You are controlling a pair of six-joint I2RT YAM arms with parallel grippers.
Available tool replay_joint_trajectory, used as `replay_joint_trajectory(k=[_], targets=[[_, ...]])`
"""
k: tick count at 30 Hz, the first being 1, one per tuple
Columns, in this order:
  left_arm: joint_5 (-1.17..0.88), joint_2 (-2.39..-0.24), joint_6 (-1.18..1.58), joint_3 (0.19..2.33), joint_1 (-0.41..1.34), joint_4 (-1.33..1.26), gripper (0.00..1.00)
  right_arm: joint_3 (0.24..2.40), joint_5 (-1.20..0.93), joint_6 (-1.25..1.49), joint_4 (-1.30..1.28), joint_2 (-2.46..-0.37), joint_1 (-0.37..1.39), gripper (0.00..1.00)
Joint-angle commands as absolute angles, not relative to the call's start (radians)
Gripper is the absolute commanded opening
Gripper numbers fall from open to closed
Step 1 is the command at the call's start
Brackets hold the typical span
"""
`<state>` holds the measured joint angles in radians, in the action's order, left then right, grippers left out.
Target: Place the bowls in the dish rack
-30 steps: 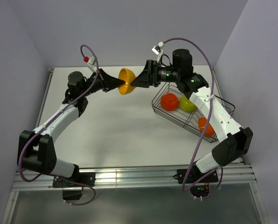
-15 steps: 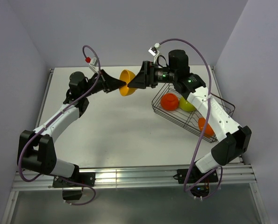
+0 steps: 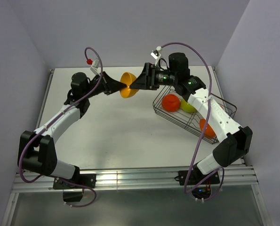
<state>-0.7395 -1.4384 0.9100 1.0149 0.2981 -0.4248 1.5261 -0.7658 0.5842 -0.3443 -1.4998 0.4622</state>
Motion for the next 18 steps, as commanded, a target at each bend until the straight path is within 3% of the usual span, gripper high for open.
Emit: replay_joint_trajectory(k=[1, 7, 9, 11, 15, 18], targets=[[-0.713, -1.431, 0.850, 1.055, 0.319, -0.416, 0.00, 1.502, -0.750, 0.621, -0.311, -1.476, 0.474, 0.75], [-0.683, -1.427, 0.819, 1.065, 0.321, -0.373, 0.00, 1.493, -0.759, 0.652, -0.293, -1.488, 0.474, 0.77], [-0.673, -1.427, 0.812, 1.065, 0.322, -0.359, 0.00, 1.500, -0.770, 0.652, -0.293, -1.494, 0.474, 0.87], [-0.672, -1.427, 0.805, 1.066, 0.324, -0.353, 0.00, 1.506, -0.781, 0.655, -0.288, -1.499, 0.474, 0.90], [-0.669, -1.427, 0.804, 1.068, 0.327, -0.351, 0.00, 1.506, -0.772, 0.653, -0.291, -1.500, 0.476, 0.91], [-0.669, -1.427, 0.802, 1.068, 0.328, -0.348, 0.00, 1.503, -0.758, 0.652, -0.290, -1.502, 0.476, 0.85]])
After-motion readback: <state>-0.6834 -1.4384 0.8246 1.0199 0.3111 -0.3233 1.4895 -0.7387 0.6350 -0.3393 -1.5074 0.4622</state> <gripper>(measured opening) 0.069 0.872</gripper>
